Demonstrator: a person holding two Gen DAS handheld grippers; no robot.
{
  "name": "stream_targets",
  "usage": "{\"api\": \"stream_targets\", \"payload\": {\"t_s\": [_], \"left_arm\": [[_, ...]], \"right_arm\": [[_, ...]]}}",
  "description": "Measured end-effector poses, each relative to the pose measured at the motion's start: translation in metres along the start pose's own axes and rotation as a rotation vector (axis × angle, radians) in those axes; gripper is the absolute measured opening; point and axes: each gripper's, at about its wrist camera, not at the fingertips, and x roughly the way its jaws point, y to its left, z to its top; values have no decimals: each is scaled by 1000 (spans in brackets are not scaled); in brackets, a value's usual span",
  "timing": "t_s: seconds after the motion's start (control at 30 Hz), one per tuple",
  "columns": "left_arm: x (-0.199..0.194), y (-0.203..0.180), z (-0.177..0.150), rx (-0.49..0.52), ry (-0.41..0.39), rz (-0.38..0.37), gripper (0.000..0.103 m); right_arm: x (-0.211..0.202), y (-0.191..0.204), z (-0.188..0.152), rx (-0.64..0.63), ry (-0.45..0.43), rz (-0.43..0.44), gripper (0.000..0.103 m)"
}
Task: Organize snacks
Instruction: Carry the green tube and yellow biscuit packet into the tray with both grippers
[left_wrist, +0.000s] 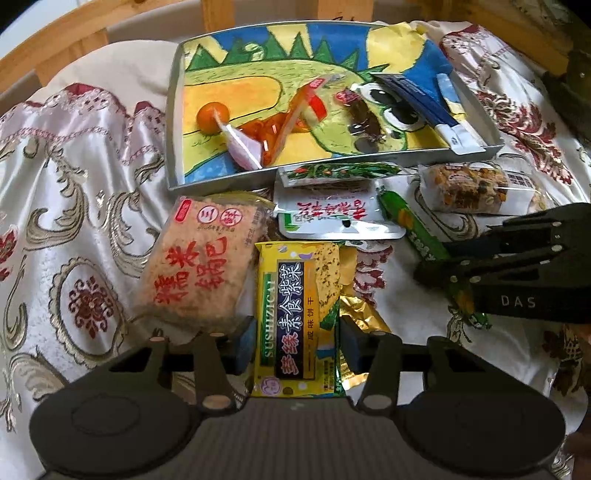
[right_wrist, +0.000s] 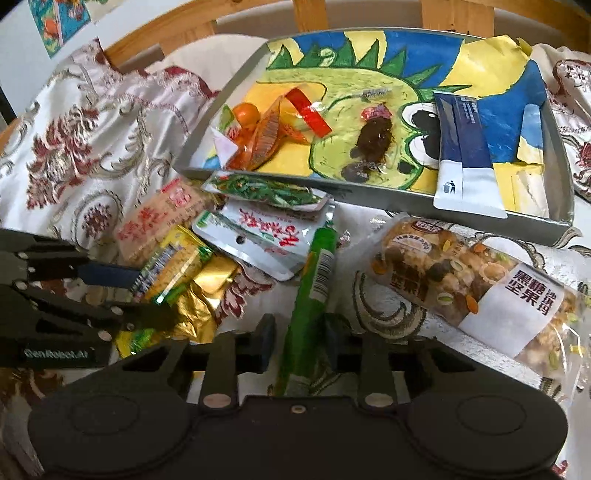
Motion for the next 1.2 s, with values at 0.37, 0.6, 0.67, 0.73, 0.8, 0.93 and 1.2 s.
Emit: {"api": "stream_targets", "payload": {"t_s": [0.37,0.6,0.67,0.73,0.8,0.93,1.2], "left_arm": [[-22,-9,1,-37,-47,-43,52],[-34,-6,3,-71,-89,-47,52],[-37,-5,3,-83,-101,-51,52],[-40,-4,3,-94,-113,-52,52],[-43,-2,4,-103,-127,-50,52],[-48,1,6,-118,-158,-40,52],[-58,6,12,-144,-241,-44,52]], "right_arm": [[-12,6,-4,-7,-16,-21,21],[-29,9,-8,-1,-44,-25,20],[-33,11,-10,-2,-50,-31,20],[-39,11,-11,6,-61,-34,20],[-47,10,-11,25,-75,-29,20],[-65,5,-12,71,-126,-13,20],[-81,-12,-9,138,-240,35,20]]}}
